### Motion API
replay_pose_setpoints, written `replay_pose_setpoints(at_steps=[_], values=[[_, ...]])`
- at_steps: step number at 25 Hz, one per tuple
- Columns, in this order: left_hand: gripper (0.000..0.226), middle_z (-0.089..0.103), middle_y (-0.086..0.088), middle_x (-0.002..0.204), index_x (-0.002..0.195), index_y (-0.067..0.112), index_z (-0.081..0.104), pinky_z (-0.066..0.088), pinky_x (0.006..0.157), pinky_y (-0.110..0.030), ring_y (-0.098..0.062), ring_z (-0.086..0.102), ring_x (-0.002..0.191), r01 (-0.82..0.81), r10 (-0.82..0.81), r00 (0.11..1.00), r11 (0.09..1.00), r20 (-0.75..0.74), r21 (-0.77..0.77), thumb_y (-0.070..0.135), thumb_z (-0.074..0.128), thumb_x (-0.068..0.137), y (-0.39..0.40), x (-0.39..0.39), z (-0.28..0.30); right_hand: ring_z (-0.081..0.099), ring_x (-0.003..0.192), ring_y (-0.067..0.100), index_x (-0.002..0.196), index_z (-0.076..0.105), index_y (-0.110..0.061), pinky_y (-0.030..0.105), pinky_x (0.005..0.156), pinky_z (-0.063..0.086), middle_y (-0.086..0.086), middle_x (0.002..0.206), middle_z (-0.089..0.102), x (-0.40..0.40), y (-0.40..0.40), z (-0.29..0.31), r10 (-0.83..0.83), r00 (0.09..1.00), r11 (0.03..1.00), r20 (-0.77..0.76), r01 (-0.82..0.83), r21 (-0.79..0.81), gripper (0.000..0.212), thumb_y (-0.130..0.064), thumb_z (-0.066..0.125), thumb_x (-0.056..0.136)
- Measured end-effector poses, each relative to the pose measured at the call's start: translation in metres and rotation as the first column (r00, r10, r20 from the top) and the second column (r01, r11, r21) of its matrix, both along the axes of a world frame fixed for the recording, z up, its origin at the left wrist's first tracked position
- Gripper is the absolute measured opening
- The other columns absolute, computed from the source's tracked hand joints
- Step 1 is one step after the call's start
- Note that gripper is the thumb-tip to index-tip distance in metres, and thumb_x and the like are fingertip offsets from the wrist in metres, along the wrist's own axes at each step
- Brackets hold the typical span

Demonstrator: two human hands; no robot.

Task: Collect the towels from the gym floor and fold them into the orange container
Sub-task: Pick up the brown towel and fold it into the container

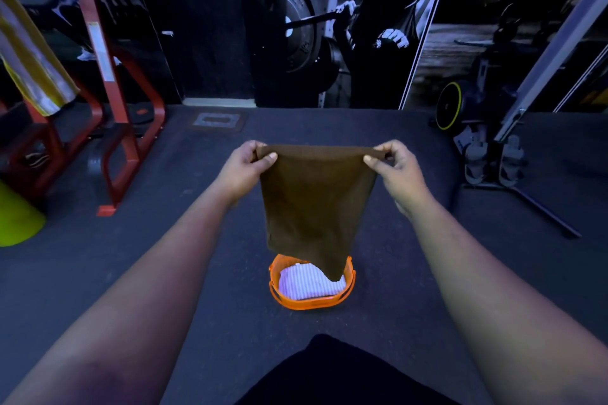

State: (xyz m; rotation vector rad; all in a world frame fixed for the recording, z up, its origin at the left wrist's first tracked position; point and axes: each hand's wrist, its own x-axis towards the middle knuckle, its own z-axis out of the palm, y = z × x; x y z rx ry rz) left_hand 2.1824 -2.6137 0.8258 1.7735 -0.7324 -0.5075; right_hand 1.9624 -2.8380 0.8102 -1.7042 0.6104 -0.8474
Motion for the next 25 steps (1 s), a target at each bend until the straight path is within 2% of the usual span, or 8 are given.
replay_pose_setpoints(at_steps=[2,4,7,11,15,19,22,25], values=[[0.019,0.07,-0.003,0.102,0.115,0.009,0.059,0.054,0.082,-0.034,-0.015,0.069,0.092,0.038,-0.059,0.99,0.987,-0.13,-0.158,0.023,0.061,0.102,-0.003,-0.009,0.012,0.065,0.091,0.009,0.111,0.053,-0.021,0.03,0.078,0.055,-0.004,0.101,0.064,-0.005,0.008,0.007,0.095,0.968,0.966,0.232,-0.146,0.214,0.032,-0.018,0.076,0.089],[0.023,0.072,-0.008,0.108,0.121,0.007,0.059,0.058,0.085,-0.038,-0.02,0.071,0.098,-0.002,-0.072,0.971,0.95,-0.227,-0.313,0.021,0.06,0.102,-0.014,-0.019,0.035,0.069,0.098,0.002,0.128,0.048,-0.025,0.023,0.081,0.058,-0.007,0.117,0.067,-0.009,0.021,0.002,0.129,0.989,0.959,0.073,-0.143,0.246,0.056,-0.017,0.081,0.084],[0.034,0.068,-0.014,0.125,0.129,0.013,0.058,0.058,0.094,-0.044,-0.026,0.069,0.112,-0.08,-0.149,0.907,0.857,-0.394,-0.509,0.024,0.066,0.099,-0.018,-0.022,0.065,0.071,0.093,0.0,0.119,0.062,-0.013,0.028,0.091,0.059,-0.003,0.113,0.071,-0.006,0.037,-0.017,0.162,0.986,0.943,-0.048,-0.14,0.301,0.029,-0.008,0.07,0.092],[0.07,0.07,-0.005,0.127,0.128,0.021,0.062,0.056,0.094,-0.037,-0.024,0.067,0.117,0.224,-0.207,0.904,0.975,-0.375,0.002,0.042,0.092,0.068,0.017,-0.014,-0.002,0.073,0.096,0.018,0.112,0.067,-0.015,0.028,0.078,0.06,0.003,0.104,0.077,-0.002,0.032,-0.002,0.081,0.989,0.876,0.121,-0.129,0.466,0.014,-0.016,0.063,0.099],[0.026,0.075,-0.008,0.118,0.121,0.011,0.068,0.055,0.092,-0.038,-0.021,0.071,0.107,0.098,-0.148,0.874,0.987,-0.462,-0.13,0.019,0.068,0.096,0.009,-0.028,-0.054,0.073,0.097,0.023,0.119,0.066,-0.013,0.036,0.084,0.06,0.012,0.111,0.076,-0.012,0.014,-0.017,0.223,0.974,0.802,-0.031,-0.166,0.574,0.028,-0.026,0.069,0.094],[0.022,0.077,-0.009,0.112,0.114,0.009,0.072,0.056,0.089,-0.034,-0.024,0.073,0.106,-0.03,0.035,0.904,0.999,-0.426,0.019,0.02,0.071,0.095,-0.003,-0.034,-0.068,0.07,0.097,0.025,0.12,0.057,-0.015,0.035,0.081,0.055,0.02,0.119,0.07,-0.023,0.006,-0.064,0.16,0.961,0.882,-0.224,-0.037,0.47,0.036,-0.014,0.076,0.09],[0.04,0.071,-0.015,0.118,0.12,0.002,0.061,0.054,0.085,-0.029,-0.025,0.071,0.105,-0.156,0.185,0.896,0.982,-0.403,0.105,0.016,0.08,0.088,-0.007,-0.049,-0.09,0.067,0.103,0.03,0.117,0.058,-0.03,0.038,0.085,0.057,0.022,0.114,0.068,-0.031,-0.003,-0.089,0.121,0.958,0.917,-0.258,-0.009,0.399,0.039,-0.014,0.078,0.087],[0.088,0.057,-0.006,0.128,0.152,0.016,0.026,0.049,0.096,-0.03,-0.02,0.061,0.116,-0.223,0.232,0.865,0.972,-0.444,0.074,0.007,0.082,0.084,-0.015,-0.063,-0.102,0.066,0.094,0.02,0.125,0.064,-0.02,0.023,0.072,0.054,0.012,0.108,0.07,-0.042,-0.007,-0.099,0.193,0.951,0.898,-0.24,-0.072,0.435,0.038,0.003,0.063,0.094]])
